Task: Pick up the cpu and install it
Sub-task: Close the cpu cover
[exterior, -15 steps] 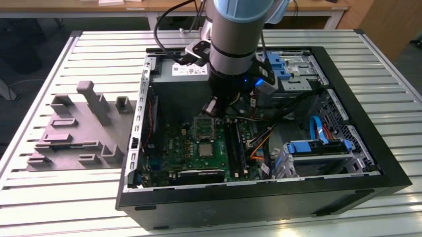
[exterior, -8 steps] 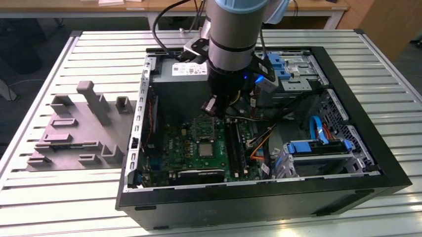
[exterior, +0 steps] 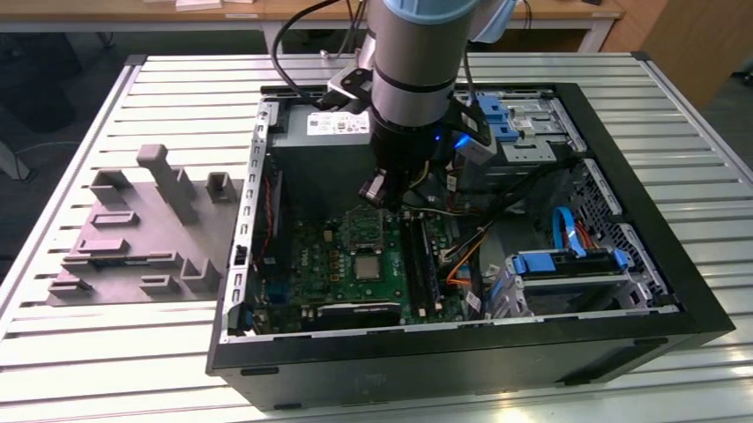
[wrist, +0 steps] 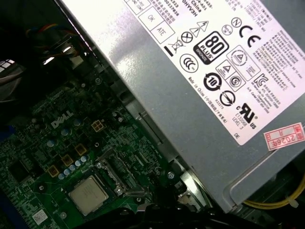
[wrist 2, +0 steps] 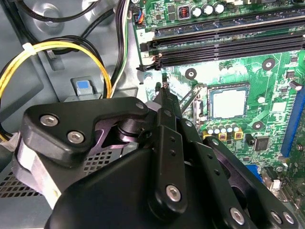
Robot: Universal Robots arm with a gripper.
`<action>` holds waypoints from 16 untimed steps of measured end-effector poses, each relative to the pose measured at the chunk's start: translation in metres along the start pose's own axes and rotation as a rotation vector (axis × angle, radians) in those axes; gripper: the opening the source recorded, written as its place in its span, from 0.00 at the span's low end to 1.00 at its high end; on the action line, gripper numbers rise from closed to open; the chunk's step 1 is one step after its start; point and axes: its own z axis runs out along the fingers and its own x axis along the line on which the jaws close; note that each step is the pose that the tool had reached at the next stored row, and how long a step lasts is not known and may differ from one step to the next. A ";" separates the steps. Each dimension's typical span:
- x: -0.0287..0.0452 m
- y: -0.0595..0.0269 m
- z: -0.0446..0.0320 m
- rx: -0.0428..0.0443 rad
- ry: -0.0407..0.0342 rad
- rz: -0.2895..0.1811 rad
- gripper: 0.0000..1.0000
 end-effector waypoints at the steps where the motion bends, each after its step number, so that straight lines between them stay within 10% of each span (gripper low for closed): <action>1: 0.0000 0.0000 0.0000 0.0000 0.0000 0.000 0.11; 16: 0.0033 0.0038 -0.0011 -0.0005 0.0019 -0.029 0.11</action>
